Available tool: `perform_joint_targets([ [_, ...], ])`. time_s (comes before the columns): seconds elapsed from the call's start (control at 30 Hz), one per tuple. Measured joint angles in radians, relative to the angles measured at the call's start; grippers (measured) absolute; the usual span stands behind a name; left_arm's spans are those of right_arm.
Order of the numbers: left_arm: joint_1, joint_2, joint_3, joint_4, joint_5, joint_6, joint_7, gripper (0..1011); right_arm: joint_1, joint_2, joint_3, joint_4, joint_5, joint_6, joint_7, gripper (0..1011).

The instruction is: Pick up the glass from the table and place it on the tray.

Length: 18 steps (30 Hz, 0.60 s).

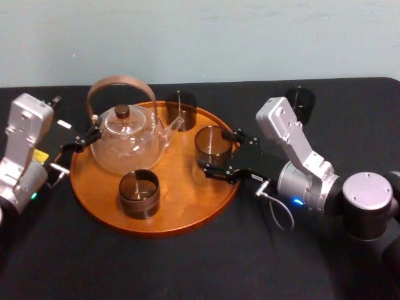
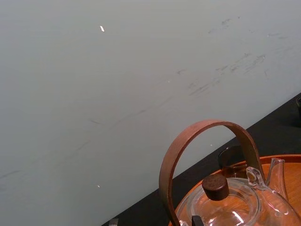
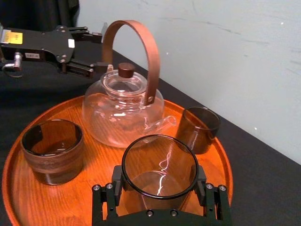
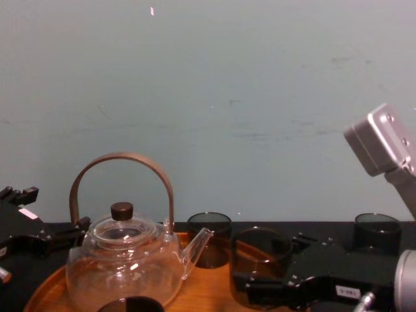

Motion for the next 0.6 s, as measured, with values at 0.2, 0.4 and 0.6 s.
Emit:
perform_joint_targets([
  [0.2, 0.0, 0.0, 0.0, 0.0, 0.0, 0.0, 0.0, 1009, 0.003, -0.005, -0.014, 0.004, -0.001, -0.001, 0.005, 913],
  [0.4, 0.0, 0.0, 0.0, 0.0, 0.0, 0.0, 0.0, 1009, 0.004, -0.009, -0.027, 0.01, -0.003, -0.002, 0.01, 913],
  [0.6, 0.0, 0.0, 0.0, 0.0, 0.0, 0.0, 0.0, 1010, 0.007, -0.015, -0.042, 0.017, -0.005, -0.004, 0.016, 913],
])
